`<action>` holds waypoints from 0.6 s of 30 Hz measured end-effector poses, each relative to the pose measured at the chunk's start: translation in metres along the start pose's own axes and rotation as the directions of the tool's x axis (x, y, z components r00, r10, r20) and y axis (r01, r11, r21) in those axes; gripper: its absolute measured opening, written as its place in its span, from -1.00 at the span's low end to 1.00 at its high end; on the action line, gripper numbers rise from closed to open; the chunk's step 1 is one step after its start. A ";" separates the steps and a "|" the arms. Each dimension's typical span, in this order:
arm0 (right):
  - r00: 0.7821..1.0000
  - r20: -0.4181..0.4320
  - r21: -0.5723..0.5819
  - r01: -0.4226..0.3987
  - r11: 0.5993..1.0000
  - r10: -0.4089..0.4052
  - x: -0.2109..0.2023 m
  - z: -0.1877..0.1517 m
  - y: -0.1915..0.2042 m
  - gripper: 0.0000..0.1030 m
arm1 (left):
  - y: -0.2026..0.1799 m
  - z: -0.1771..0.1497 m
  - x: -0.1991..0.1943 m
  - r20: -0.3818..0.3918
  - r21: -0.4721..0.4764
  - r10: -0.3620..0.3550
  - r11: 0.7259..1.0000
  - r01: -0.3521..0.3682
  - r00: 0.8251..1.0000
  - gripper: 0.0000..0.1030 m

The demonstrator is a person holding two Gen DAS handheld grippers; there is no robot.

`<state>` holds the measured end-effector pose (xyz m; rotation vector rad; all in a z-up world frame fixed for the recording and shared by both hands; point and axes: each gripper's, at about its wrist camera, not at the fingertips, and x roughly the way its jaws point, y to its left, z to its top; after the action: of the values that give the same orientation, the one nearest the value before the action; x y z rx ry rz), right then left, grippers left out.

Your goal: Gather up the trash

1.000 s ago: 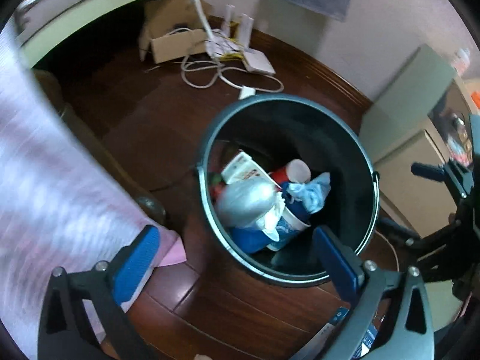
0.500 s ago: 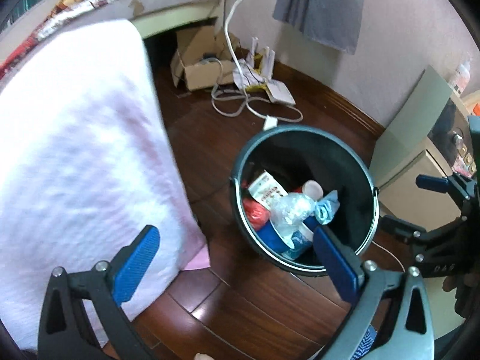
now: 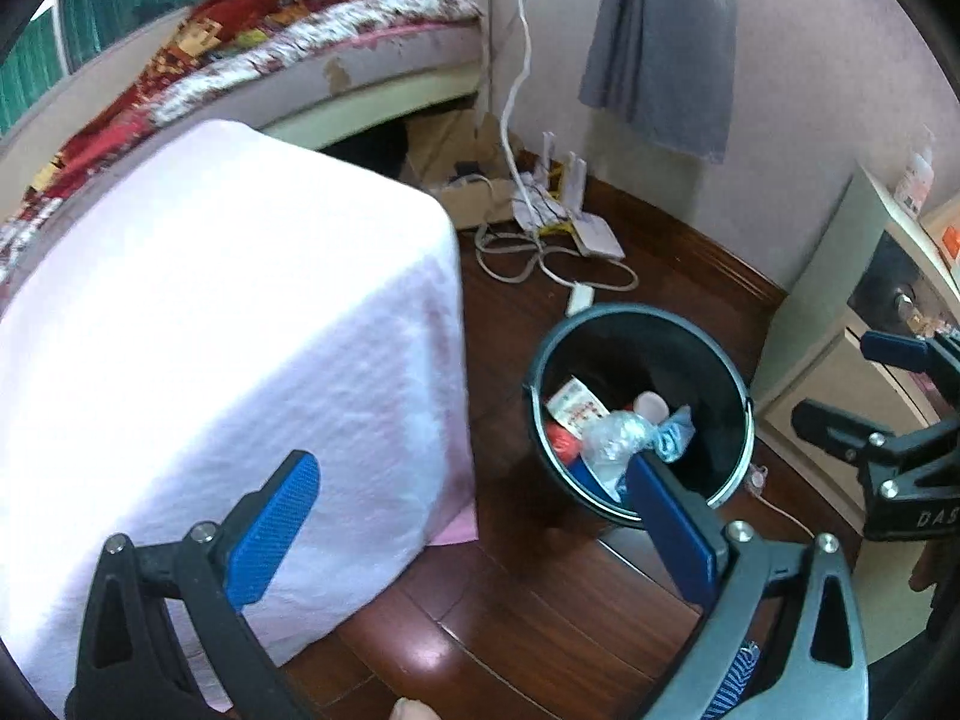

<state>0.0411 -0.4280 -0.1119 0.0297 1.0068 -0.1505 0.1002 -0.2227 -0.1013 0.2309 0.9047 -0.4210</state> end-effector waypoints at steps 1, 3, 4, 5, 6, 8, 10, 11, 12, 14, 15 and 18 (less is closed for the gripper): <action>1.000 0.012 0.002 -0.002 1.000 0.002 -0.007 0.002 0.003 1.00 | 0.002 0.000 -0.004 0.006 -0.003 0.005 1.000 -0.005 1.000 0.98; 1.000 0.028 0.002 -0.002 1.000 0.001 -0.018 0.006 0.008 1.00 | 0.007 0.002 -0.017 0.024 -0.012 0.020 1.000 -0.019 1.000 0.98; 0.999 0.036 0.001 -0.002 1.000 0.002 -0.024 0.008 0.009 1.00 | 0.008 0.002 -0.022 0.034 -0.015 0.024 1.000 -0.024 0.999 0.98; 0.999 0.049 -0.002 -0.002 1.000 0.002 -0.031 0.011 0.013 1.00 | 0.010 0.002 -0.027 0.044 -0.019 0.028 0.999 -0.027 0.999 0.98; 0.998 0.063 -0.005 0.000 1.000 0.000 -0.039 0.013 0.016 1.00 | 0.013 0.003 -0.034 0.055 -0.023 0.033 0.999 -0.032 0.998 0.98; 0.996 0.089 -0.013 0.002 1.000 -0.001 -0.055 0.016 0.023 1.00 | 0.016 0.003 -0.046 0.075 -0.026 0.046 0.999 -0.045 0.996 0.98; 0.994 0.113 -0.017 0.004 1.000 -0.003 -0.071 0.020 0.030 1.00 | 0.018 0.003 -0.063 0.098 -0.023 0.071 0.997 -0.070 0.993 0.98; 0.991 0.130 -0.019 0.004 1.000 -0.001 -0.082 0.021 0.033 1.00 | 0.019 0.003 -0.068 0.105 -0.025 0.076 0.997 -0.074 0.992 0.98; 0.990 0.143 -0.019 0.005 1.000 -0.002 -0.091 0.022 0.036 1.00 | 0.020 0.002 -0.077 0.117 -0.025 0.075 0.997 -0.072 0.990 0.98; 0.985 0.171 -0.017 0.023 1.000 -0.020 -0.110 0.023 0.043 1.00 | 0.021 0.002 -0.098 0.153 -0.016 0.087 0.996 -0.086 0.984 0.98; 0.983 0.182 -0.016 0.027 0.999 -0.024 -0.118 0.023 0.046 1.00 | 0.022 0.001 -0.106 0.168 -0.013 0.092 0.996 -0.091 0.982 0.98; 0.975 0.218 -0.014 0.036 0.999 -0.032 -0.144 0.021 0.055 1.00 | 0.026 -0.004 -0.135 0.203 -0.028 0.089 0.996 -0.085 0.975 0.98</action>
<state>-0.0096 -0.3598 0.0186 -0.0204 0.7900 -0.1725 0.0360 -0.1638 0.0046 0.2049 0.6946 -0.3477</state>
